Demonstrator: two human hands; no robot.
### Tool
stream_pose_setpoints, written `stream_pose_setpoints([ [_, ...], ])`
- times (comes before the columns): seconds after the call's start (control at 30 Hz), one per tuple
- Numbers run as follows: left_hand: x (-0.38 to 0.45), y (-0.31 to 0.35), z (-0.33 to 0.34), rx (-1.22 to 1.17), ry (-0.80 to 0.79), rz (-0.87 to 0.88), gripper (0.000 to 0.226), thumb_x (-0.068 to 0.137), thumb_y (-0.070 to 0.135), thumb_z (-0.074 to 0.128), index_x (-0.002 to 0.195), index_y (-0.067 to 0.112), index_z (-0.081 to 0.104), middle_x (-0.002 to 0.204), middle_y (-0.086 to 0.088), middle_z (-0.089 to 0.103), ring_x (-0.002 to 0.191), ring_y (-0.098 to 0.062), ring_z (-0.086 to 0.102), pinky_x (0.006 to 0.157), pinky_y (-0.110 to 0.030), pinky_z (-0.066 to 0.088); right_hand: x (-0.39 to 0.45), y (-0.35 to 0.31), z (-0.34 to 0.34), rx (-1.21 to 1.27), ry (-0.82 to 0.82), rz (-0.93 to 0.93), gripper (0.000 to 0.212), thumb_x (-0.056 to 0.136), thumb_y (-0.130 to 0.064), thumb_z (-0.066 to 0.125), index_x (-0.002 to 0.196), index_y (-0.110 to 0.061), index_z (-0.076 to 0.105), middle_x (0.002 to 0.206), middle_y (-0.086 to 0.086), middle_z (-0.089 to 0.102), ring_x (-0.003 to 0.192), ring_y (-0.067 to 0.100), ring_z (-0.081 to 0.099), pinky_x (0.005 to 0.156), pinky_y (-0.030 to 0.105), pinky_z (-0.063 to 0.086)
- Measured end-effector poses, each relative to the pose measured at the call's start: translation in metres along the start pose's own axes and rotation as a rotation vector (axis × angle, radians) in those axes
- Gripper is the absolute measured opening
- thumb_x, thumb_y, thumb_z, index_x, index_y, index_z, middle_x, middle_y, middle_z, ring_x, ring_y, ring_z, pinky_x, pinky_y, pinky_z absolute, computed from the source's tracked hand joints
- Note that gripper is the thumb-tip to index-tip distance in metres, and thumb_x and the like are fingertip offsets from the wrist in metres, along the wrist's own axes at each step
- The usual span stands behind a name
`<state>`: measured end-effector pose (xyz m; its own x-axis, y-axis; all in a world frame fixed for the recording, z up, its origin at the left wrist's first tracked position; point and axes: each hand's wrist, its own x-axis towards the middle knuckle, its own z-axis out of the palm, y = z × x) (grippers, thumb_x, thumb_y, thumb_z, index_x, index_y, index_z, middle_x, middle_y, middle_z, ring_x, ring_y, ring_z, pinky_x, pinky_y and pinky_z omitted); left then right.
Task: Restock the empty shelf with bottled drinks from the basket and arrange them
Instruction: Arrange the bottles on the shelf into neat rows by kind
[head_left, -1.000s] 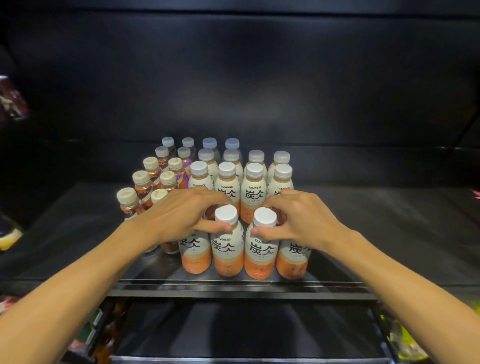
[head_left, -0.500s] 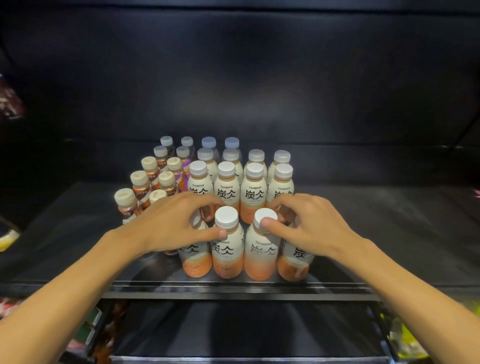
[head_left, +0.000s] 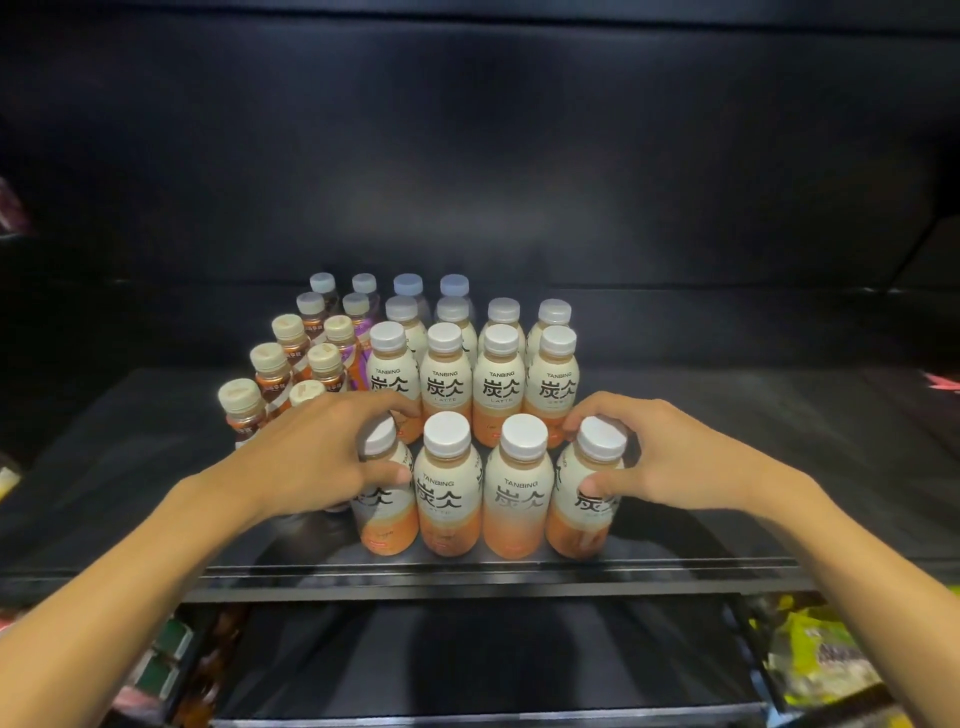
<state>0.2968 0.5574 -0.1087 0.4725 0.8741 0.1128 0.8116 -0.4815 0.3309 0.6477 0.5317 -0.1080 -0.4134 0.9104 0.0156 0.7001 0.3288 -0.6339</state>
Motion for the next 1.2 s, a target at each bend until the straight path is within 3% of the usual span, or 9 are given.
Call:
stream_pose_setpoints([
  [0.27,-0.002,-0.002,-0.002,-0.036,-0.009,-0.039,0.055,0.071,0.058,0.081,0.120,0.043,0.060,0.117,0.025,0.065,0.107,0.002,0.059,0.093,-0.034,0.052,0.003,0.001,0.002,0.010,0.014,0.013,0.050,0.077,-0.021,0.089,0.113,-0.042,0.060,0.115,-0.033,0.064,0.109,-0.009,0.062,0.080,0.008,0.051],
  [0.4,-0.001,-0.005,-0.008,-0.026,-0.048,-0.029,0.067,0.069,0.073,0.070,0.128,0.048,0.053,0.121,0.028,0.062,0.110,0.003,0.058,0.094,-0.033,0.052,0.006,-0.002,-0.006,0.001,-0.014,-0.006,0.051,0.080,-0.042,0.085,0.124,-0.040,0.059,0.120,-0.025,0.066,0.113,-0.005,0.062,0.086,0.016,0.053],
  [0.5,0.004,-0.003,-0.027,-0.037,-0.027,-0.025,0.067,0.069,0.080,0.052,0.128,0.048,0.053,0.121,0.028,0.061,0.108,0.004,0.059,0.091,-0.031,0.052,0.014,-0.010,-0.018,0.057,0.089,-0.014,0.046,0.079,-0.059,0.072,0.119,-0.037,0.063,0.113,-0.017,0.071,0.107,-0.002,0.066,0.080,0.016,0.051],
  [0.63,0.033,0.003,-0.051,-0.109,0.098,-0.005,0.042,0.084,0.062,0.063,0.122,0.044,0.061,0.111,0.023,0.066,0.103,0.003,0.062,0.087,-0.029,0.053,0.045,-0.012,-0.034,-0.078,0.257,0.002,0.049,0.079,-0.071,0.061,0.115,-0.037,0.061,0.108,-0.017,0.071,0.100,0.000,0.067,0.080,0.019,0.053],
  [0.73,0.069,0.001,-0.052,-0.054,0.101,0.005,0.039,0.091,0.047,0.067,0.128,0.037,0.060,0.120,0.020,0.064,0.109,0.002,0.060,0.090,-0.024,0.049,0.077,-0.008,-0.037,-0.218,0.284,0.000,0.045,0.089,-0.062,0.064,0.124,-0.035,0.059,0.120,-0.013,0.067,0.105,0.006,0.065,0.088,0.034,0.059],
  [0.9,0.117,-0.021,-0.036,0.101,-0.037,-0.051,0.051,0.087,0.050,0.069,0.134,0.040,0.052,0.124,0.009,0.061,0.108,-0.014,0.061,0.096,-0.043,0.052,0.120,-0.011,-0.031,-0.435,0.204,-0.002,0.057,0.090,-0.061,0.065,0.137,-0.031,0.052,0.133,-0.004,0.062,0.116,0.016,0.059,0.092,0.041,0.056],
  [1.07,0.130,-0.035,-0.027,0.232,-0.159,-0.052,0.045,0.087,0.038,0.073,0.128,0.037,0.053,0.120,0.008,0.052,0.103,-0.016,0.054,0.089,-0.034,0.045,0.145,-0.022,-0.017,-0.566,0.110,-0.089,0.051,0.091,-0.058,0.064,0.131,-0.029,0.052,0.118,-0.002,0.064,0.106,0.021,0.058,0.082,0.039,0.049],
  [1.13,0.131,-0.041,-0.028,0.262,-0.162,-0.061,0.041,0.083,0.040,0.077,0.117,0.038,0.054,0.119,0.007,0.056,0.101,-0.015,0.055,0.085,-0.033,0.046,0.155,-0.032,-0.010,-0.599,0.088,-0.124,0.050,0.092,-0.057,0.064,0.130,-0.027,0.053,0.113,-0.002,0.065,0.103,0.020,0.058,0.084,0.041,0.049],
  [1.2,0.130,-0.044,-0.031,0.303,-0.170,-0.075,0.045,0.080,0.046,0.078,0.118,0.038,0.056,0.117,0.005,0.062,0.101,-0.017,0.058,0.085,-0.033,0.046,0.167,-0.041,-0.002,-0.629,0.075,-0.154,0.049,0.093,-0.059,0.063,0.127,-0.024,0.055,0.108,0.001,0.067,0.098,0.022,0.059,0.083,0.043,0.050],
])
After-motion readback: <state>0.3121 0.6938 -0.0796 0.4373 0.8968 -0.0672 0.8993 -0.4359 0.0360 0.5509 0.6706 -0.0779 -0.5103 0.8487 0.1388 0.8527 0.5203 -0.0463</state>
